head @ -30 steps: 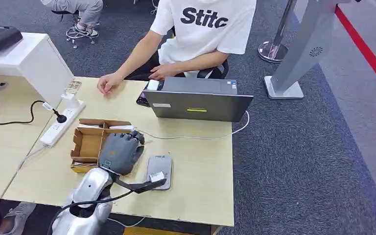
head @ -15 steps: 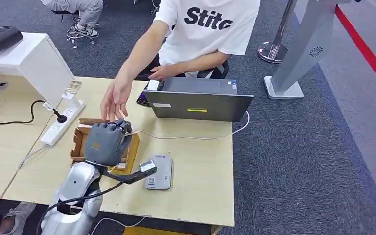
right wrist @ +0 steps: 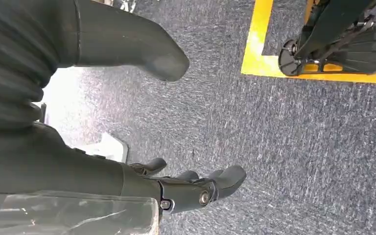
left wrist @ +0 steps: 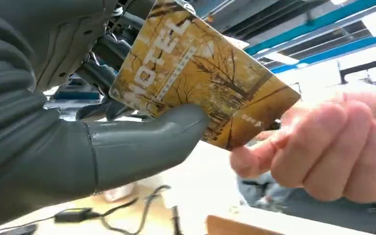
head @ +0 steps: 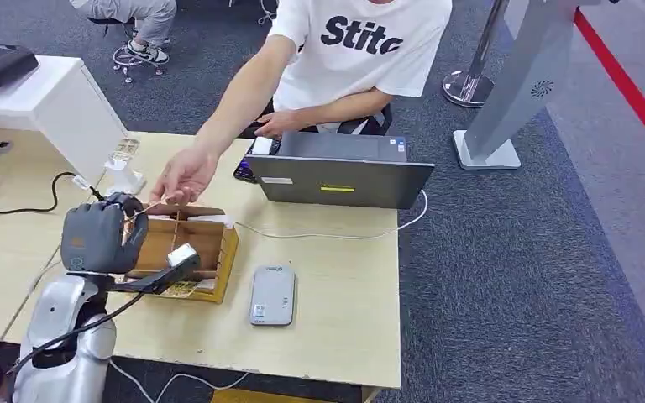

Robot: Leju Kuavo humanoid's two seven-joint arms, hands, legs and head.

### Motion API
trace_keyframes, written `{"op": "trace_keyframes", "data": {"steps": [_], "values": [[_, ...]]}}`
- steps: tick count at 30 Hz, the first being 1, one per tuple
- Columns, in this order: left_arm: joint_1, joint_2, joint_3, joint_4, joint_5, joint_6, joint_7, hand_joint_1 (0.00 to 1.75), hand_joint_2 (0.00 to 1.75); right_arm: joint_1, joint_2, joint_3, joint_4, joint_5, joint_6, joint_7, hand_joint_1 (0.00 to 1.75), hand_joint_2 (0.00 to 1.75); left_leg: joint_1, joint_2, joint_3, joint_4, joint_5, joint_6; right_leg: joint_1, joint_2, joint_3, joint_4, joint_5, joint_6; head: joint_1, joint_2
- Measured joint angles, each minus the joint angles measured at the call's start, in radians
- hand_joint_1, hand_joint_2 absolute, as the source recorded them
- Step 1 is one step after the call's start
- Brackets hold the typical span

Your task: Pass the card to the sensor for recognition and then transmit it.

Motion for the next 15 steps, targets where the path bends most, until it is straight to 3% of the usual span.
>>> {"op": "trace_keyframes", "data": {"steps": [5,6,7,15], "values": [[0.014,-0.001,0.018,0.0,-0.008,0.003,-0.005,1.71,1.75,-0.001,0.0,-0.006,0.0,0.005,0.0,-0.002,0.0,1.75,0.0,-0.001,-0.001,0.0,0.0,0.0,0.0,0.0,0.0,0.0,0.0,0.0,0.0,0.0],[0.015,-0.001,0.019,0.0,-0.008,0.003,-0.005,1.17,1.75,-0.001,0.0,-0.008,0.0,0.008,0.0,-0.003,0.0,1.75,0.0,-0.001,-0.001,0.0,0.0,0.0,0.0,0.0,0.0,0.0,0.0,0.0,0.0,0.0],[0.017,-0.001,0.019,-0.001,-0.008,0.005,-0.006,0.0,1.75,-0.001,0.0,-0.01,0.0,0.008,0.0,-0.003,0.0,1.75,0.0,-0.001,0.0,0.0,0.0,0.0,0.0,0.0,0.0,0.0,0.0,0.0,0.0,0.0],[0.035,-0.015,0.019,-0.038,-0.01,0.017,-0.018,0.0,1.75,-0.003,0.001,-0.021,0.0,0.011,-0.003,-0.003,0.0,1.75,0.0,0.0,0.0,0.0,0.0,0.0,0.0,0.0,0.0,0.0,0.0,0.0,0.0,0.0]]}}
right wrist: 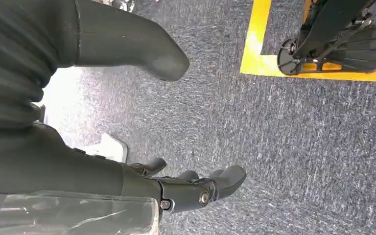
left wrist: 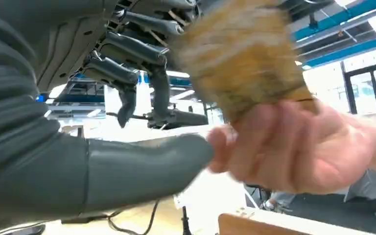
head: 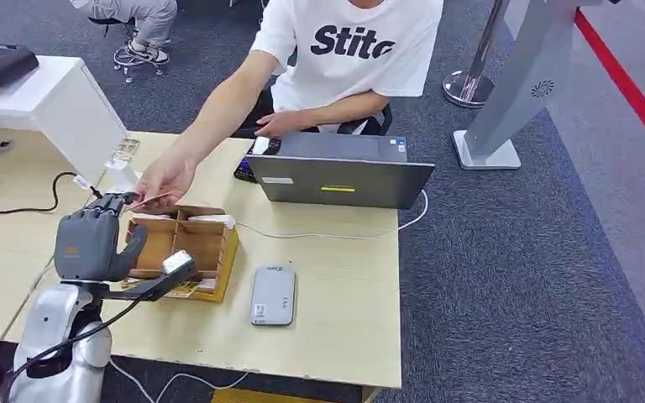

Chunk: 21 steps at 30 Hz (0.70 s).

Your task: Pass the card to the sensor for recognition and then transmit it.

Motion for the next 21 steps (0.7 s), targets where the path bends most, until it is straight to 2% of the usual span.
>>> {"op": "trace_keyframes", "data": {"steps": [13,18,21], "values": [[0.024,-0.021,-0.037,-0.059,-0.006,-0.008,-0.022,0.0,1.75,-0.001,0.0,-0.015,0.0,0.003,-0.003,-0.001,0.0,1.75,0.0,0.0,0.0,0.0,0.0,0.0,0.0,0.0,0.0,0.0,0.0,0.0,0.0,0.0],[0.047,-0.02,-0.119,-0.065,-0.01,-0.034,-0.025,0.0,1.75,-0.002,0.0,-0.025,0.0,0.006,-0.003,-0.001,0.0,1.75,0.0,0.0,0.0,0.0,0.0,0.0,0.0,0.0,0.0,0.0,0.0,0.0,0.0,0.0],[0.062,-0.013,-0.199,-0.063,-0.043,-0.035,-0.005,0.0,1.75,-0.002,0.0,-0.03,0.0,0.011,-0.003,-0.001,0.0,1.75,0.0,0.0,0.0,0.0,0.0,0.0,0.0,0.0,0.0,0.0,0.0,0.0,0.0,0.0]]}}
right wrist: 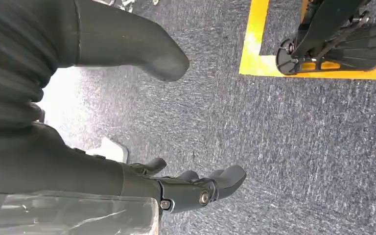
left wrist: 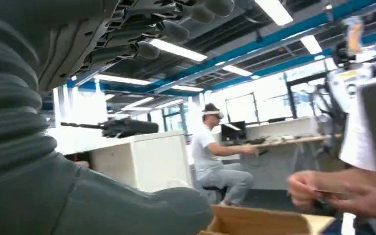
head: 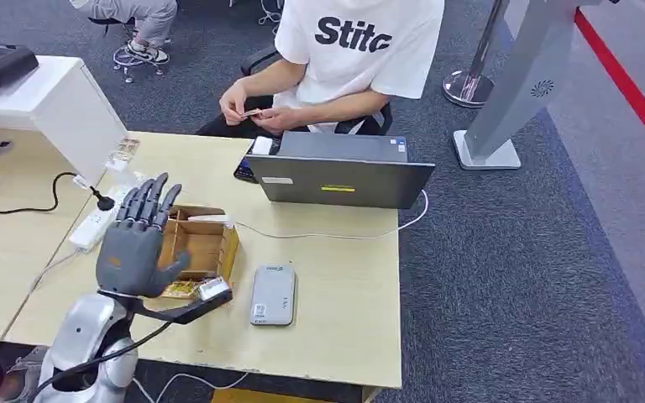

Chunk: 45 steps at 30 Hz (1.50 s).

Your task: Pass the card to the sensor for recognition and then transmit it.

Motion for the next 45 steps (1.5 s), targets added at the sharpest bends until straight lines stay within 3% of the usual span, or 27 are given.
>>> {"op": "trace_keyframes", "data": {"steps": [6,12,16,21,29,31,34,45], "values": [[0.013,0.021,-0.128,0.048,-0.046,0.003,0.041,0.0,1.75,-0.001,0.0,-0.016,0.0,0.01,0.0,0.0,0.0,1.75,0.0,0.0,0.0,0.0,0.0,0.0,0.0,0.0,0.0,0.0,0.0,0.0,0.0,0.0],[0.013,0.039,-0.187,0.121,-0.071,0.002,0.063,0.0,1.75,-0.001,0.001,-0.022,0.0,0.013,0.0,0.0,0.0,1.75,0.0,0.0,0.0,0.0,0.0,0.0,0.0,0.0,0.0,0.0,0.0,0.0,0.0,0.0],[0.005,0.084,-0.228,0.178,-0.088,0.003,0.187,0.0,1.75,-0.001,0.001,-0.027,0.0,0.028,0.0,0.0,0.0,1.75,0.0,0.0,0.0,0.0,0.0,0.0,0.0,0.0,0.0,0.0,0.0,0.0,0.0,0.0],[-0.003,0.13,-0.237,0.237,-0.09,0.014,0.248,0.0,1.75,-0.002,0.001,-0.036,0.0,0.032,0.0,0.0,0.0,1.75,0.0,0.0,0.0,0.0,0.0,0.0,0.0,0.0,0.0,0.0,0.0,0.0,0.0,0.0],[-0.004,0.132,-0.237,0.242,-0.09,0.015,0.256,0.0,1.75,-0.002,0.001,-0.036,0.0,0.033,0.0,0.0,0.0,1.75,0.0,0.0,0.0,0.0,0.0,0.0,0.0,0.0,0.0,0.0,0.0,0.0,0.0,0.0],[-0.005,0.161,-0.239,0.261,-0.091,0.024,0.304,0.0,1.75,-0.002,0.003,-0.04,0.0,0.034,0.0,0.0,0.0,1.75,0.0,0.001,0.0,0.0,0.0,0.0,0.0,0.0,0.0,0.0,0.0,0.0,0.0,0.0],[-0.004,0.195,-0.24,0.274,-0.092,0.031,0.326,0.0,1.75,-0.004,0.006,-0.045,0.0,0.035,0.001,-0.002,0.0,1.75,0.0,0.001,0.0,0.0,0.0,0.0,0.0,0.0,0.0,0.0,0.0,0.0,0.0,0.0],[0.004,0.204,-0.25,0.26,-0.093,0.031,0.324,0.0,1.75,-0.005,0.007,-0.055,0.0,0.034,0.0,-0.005,0.0,1.75,0.0,0.0,0.0,0.0,0.0,0.0,0.0,0.0,0.0,0.0,0.0,0.0,0.0,0.0]]}}
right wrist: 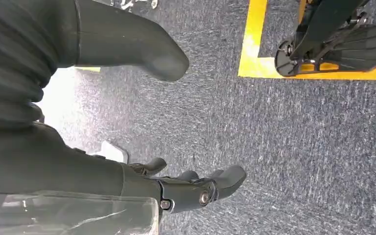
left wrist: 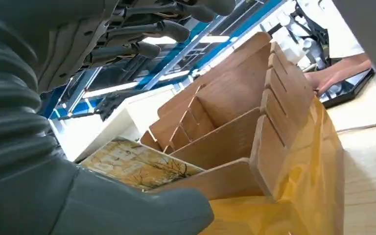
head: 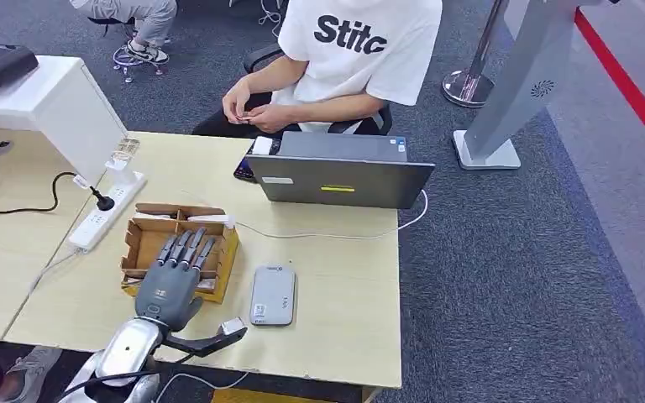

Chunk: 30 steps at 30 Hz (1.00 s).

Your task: Pass the card to the sensor for recognition and then transmit it.

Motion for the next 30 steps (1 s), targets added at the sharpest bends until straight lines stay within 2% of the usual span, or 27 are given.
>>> {"op": "trace_keyframes", "data": {"steps": [8,11,19,30], "values": [[0.005,0.0,-0.008,-0.007,0.0,0.001,-0.002,0.0,1.75,0.0,0.0,-0.006,0.0,0.001,0.0,0.002,0.0,1.75,0.0,0.0,0.0,0.0,0.0,0.0,0.0,0.0,0.0,0.0,0.0,0.0,0.0,0.0],[0.007,0.0,-0.008,-0.009,0.0,0.003,-0.021,0.0,1.75,0.0,0.0,-0.009,0.0,0.001,0.0,0.002,0.0,1.75,0.0,0.0,0.0,0.0,0.0,0.0,0.0,0.0,0.0,0.0,0.0,0.0,0.0,0.0],[0.047,0.008,-0.008,-0.058,0.0,0.003,-0.036,0.0,1.75,0.0,0.0,-0.014,0.0,0.0,-0.002,0.002,0.0,1.75,0.0,0.0,0.0,0.0,0.0,0.0,0.0,0.0,0.0,0.0,0.0,0.0,0.0,0.0],[0.074,0.016,-0.002,-0.071,0.0,0.005,-0.053,0.0,1.75,0.0,0.0,-0.015,0.0,0.009,-0.002,0.002,0.0,1.75,0.0,0.0,0.0,0.0,0.0,0.0,0.0,0.0,0.0,0.0,0.0,0.0,0.0,0.0]]}}
